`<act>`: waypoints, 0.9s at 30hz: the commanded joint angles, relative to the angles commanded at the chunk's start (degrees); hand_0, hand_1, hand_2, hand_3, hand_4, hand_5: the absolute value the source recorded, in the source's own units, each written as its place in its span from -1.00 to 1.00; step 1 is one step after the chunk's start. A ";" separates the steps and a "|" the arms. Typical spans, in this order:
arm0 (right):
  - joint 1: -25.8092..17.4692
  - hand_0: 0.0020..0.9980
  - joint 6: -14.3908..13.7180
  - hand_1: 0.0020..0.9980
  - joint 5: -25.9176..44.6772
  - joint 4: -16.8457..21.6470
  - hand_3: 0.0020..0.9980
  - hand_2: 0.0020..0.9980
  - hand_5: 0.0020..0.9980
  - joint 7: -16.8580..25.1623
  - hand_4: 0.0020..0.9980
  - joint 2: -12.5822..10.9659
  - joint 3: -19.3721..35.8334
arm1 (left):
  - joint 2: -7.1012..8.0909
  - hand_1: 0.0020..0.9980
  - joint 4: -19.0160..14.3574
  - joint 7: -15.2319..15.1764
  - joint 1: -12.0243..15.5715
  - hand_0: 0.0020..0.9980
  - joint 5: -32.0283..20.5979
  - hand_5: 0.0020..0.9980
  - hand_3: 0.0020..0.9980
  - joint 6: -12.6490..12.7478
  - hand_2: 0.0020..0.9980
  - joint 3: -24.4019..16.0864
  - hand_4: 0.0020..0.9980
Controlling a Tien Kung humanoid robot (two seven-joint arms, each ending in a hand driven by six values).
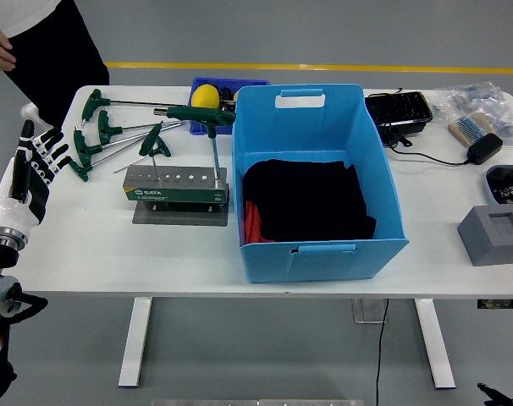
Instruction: Lift tool from toolbox,place it in box,lift tool from toolbox,place it in box
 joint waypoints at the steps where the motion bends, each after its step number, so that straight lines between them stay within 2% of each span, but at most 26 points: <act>1: -0.02 0.25 -0.02 0.20 0.00 0.00 0.10 0.32 0.31 0.00 0.58 0.01 0.00 | 0.02 0.81 0.02 -0.02 -0.02 0.72 0.02 1.00 0.66 0.05 0.88 0.12 1.00; 14: -0.15 0.25 -0.08 0.20 0.06 0.06 0.09 0.32 0.31 -0.02 0.58 -0.01 0.01 | 0.24 0.81 0.19 -0.70 -0.12 0.72 0.63 0.99 0.67 0.93 0.89 0.96 1.00; 15: -0.12 0.25 -0.09 0.20 0.13 0.07 0.09 0.32 0.31 -0.01 0.58 -0.01 -0.03 | 0.33 0.81 0.23 -0.88 -0.18 0.72 0.84 0.88 0.71 1.05 0.89 1.02 1.00; 22: 0.10 0.25 -0.14 0.20 0.91 0.06 0.09 0.33 0.31 0.17 0.58 -0.10 -0.42 | 1.60 0.83 0.30 -1.89 -1.08 0.73 2.70 0.83 0.74 1.59 0.90 1.45 1.00; 26: 0.21 0.25 -0.17 0.20 1.32 0.07 0.09 0.33 0.31 0.24 0.58 -0.11 -0.62 | 2.19 0.83 0.04 -3.11 -1.86 0.73 5.63 0.83 0.74 2.90 0.90 1.82 1.00; 27: 0.23 0.25 -0.16 0.20 1.32 0.06 0.09 0.32 0.31 0.22 0.58 -0.09 -0.61 | 2.40 0.95 -0.13 -3.56 -2.19 0.85 7.59 0.55 0.80 3.44 0.98 2.09 1.00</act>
